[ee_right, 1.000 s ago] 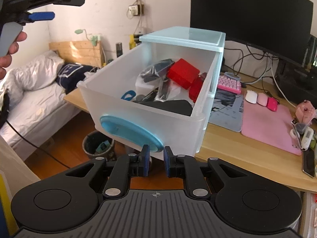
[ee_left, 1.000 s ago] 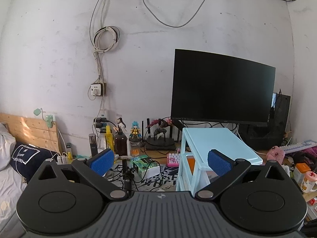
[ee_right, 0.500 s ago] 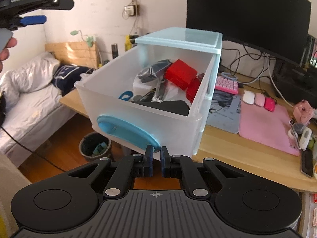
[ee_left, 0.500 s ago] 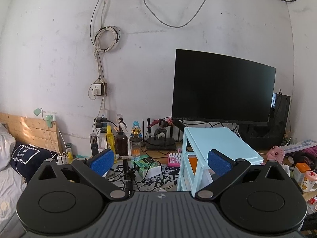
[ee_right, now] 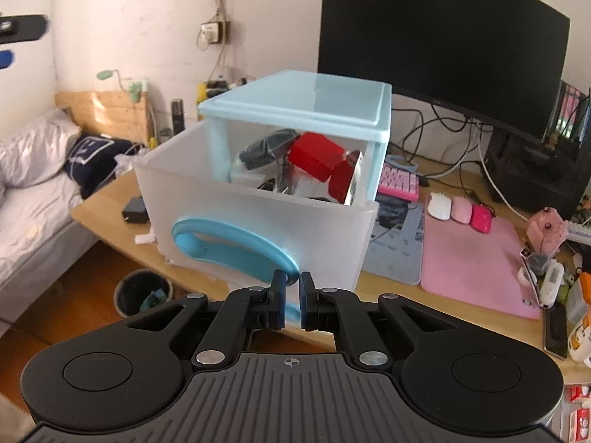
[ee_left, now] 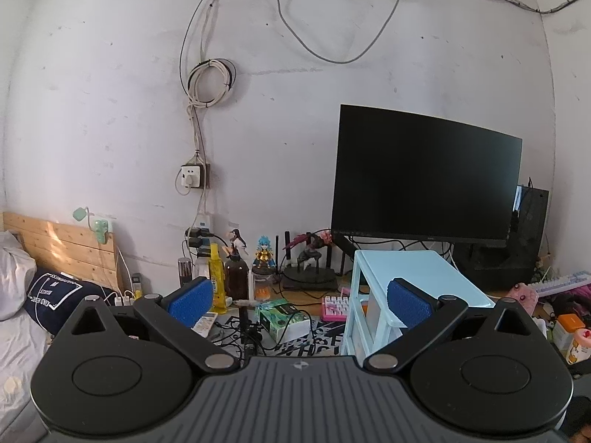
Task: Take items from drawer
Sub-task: 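Push the clear drawer shut with the right tool, then open the right tool and pull it back from the handle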
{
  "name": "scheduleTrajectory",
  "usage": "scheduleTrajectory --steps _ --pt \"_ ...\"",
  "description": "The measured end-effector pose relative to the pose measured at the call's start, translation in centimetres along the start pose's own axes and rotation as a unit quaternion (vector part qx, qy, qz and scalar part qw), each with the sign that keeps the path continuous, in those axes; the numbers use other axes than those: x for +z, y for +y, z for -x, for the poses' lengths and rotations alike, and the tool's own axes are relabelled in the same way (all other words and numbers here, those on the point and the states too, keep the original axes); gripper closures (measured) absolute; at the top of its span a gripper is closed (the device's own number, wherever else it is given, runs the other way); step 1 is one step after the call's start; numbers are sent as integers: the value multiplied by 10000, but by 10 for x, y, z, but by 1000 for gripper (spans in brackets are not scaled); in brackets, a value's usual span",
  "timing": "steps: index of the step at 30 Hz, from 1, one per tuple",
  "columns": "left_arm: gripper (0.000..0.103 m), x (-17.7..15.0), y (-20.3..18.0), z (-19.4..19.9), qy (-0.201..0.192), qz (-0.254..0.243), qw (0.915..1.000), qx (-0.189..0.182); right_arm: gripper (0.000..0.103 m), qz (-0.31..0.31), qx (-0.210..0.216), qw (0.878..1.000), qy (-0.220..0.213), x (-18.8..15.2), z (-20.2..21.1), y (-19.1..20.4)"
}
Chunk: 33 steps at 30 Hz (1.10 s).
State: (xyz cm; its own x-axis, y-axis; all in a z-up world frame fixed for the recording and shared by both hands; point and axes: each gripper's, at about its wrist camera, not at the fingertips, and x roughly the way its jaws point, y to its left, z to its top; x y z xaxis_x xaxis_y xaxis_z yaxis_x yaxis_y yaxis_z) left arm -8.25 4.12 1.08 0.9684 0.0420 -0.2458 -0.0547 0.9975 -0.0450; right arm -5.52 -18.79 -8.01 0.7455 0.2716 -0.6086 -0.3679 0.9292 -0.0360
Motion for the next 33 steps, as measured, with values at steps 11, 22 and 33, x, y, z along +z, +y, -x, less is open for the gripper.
scheduleTrajectory --steps 11,22,33 --pt "0 1 7 0 -47 68 9999 142 95 -269 -122 9996 3 29 -42 -19" --pt "0 3 9 0 -118 95 9996 237 94 -592 -225 9980 42 50 -68 -27" --pt "0 4 5 -4 -148 115 9995 252 94 -783 -175 9968 56 47 -59 -34"
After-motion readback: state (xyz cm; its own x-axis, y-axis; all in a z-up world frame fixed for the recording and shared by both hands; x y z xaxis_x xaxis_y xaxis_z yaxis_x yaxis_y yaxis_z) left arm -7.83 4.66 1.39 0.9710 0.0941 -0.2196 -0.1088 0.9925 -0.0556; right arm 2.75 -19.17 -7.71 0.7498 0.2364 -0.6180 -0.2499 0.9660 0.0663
